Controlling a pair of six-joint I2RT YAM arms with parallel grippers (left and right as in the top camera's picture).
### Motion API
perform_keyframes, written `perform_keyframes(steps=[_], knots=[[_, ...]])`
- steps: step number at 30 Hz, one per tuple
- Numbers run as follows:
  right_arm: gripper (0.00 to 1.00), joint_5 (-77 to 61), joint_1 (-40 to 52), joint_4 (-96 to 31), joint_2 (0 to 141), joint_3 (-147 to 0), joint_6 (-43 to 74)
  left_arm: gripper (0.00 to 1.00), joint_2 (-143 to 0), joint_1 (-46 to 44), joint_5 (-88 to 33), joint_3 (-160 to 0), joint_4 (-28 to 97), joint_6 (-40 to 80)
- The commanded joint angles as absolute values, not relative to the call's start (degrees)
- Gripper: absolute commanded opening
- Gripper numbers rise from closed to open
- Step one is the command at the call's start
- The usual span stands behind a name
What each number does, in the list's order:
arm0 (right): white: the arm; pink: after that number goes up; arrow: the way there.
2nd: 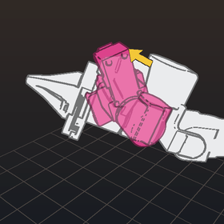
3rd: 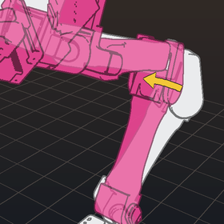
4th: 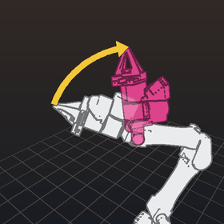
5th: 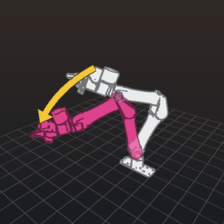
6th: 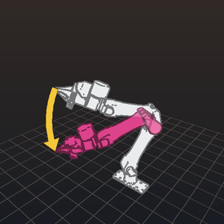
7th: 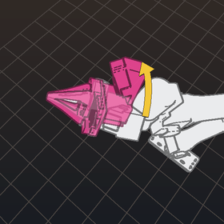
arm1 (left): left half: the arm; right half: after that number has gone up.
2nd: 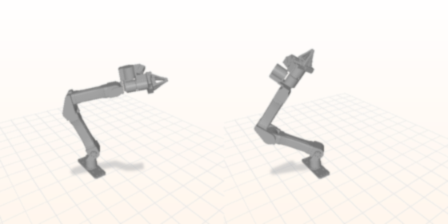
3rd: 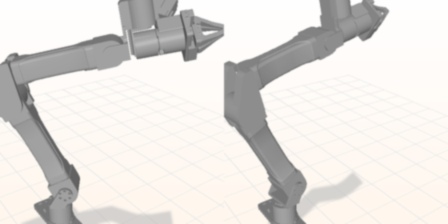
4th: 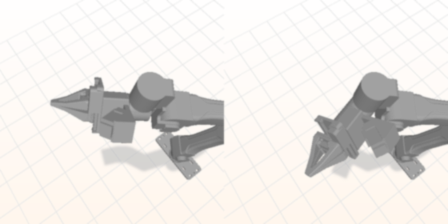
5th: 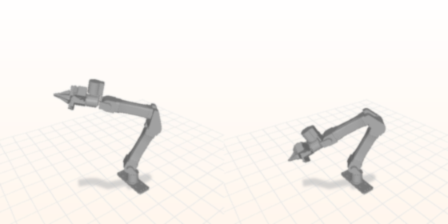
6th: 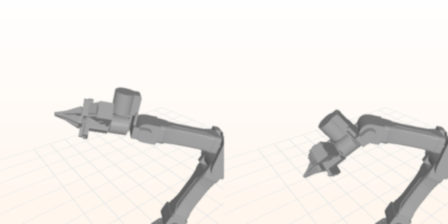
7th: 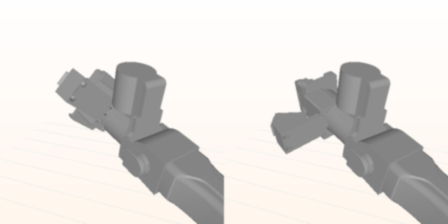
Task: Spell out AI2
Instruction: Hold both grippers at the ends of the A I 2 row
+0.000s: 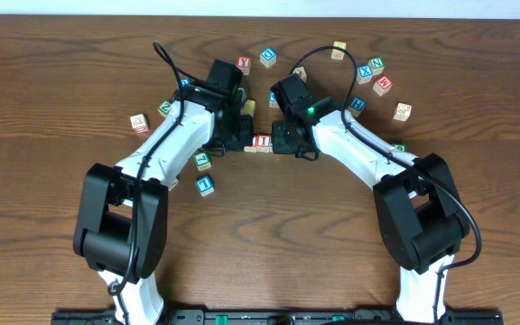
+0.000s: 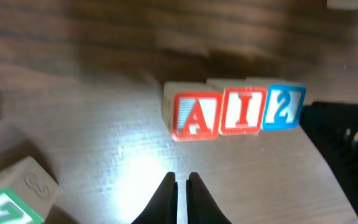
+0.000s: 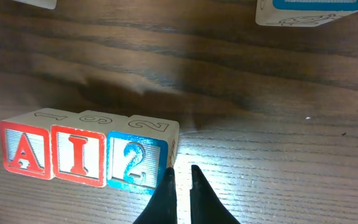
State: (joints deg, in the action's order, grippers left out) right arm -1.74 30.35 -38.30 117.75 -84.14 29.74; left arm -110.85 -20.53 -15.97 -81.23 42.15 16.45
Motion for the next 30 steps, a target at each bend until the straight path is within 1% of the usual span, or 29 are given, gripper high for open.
perform_keyframes(steps=[1, 7, 18, 30], knots=[[0.04, -1.9, 30.4, -38.3, 118.1, -83.5, 29.7, 0.07, -110.5, -21.3, -15.6, -80.8, 43.0, 15.7], [0.04, -1.9, 30.4, -38.3, 118.1, -83.5, 29.7, 0.07, -110.5, -21.3, -12.1, -80.7, 42.9, 18.6], [0.04, -1.9, 30.4, -38.3, 118.1, -83.5, 29.7, 0.08, -110.6, -21.4, -12.4, -78.3, 41.5, 21.8], [0.04, -1.9, 30.4, -38.3, 118.1, -83.5, 29.7, 0.07, -110.6, -21.6, -14.8, -76.7, 37.6, 21.7]])
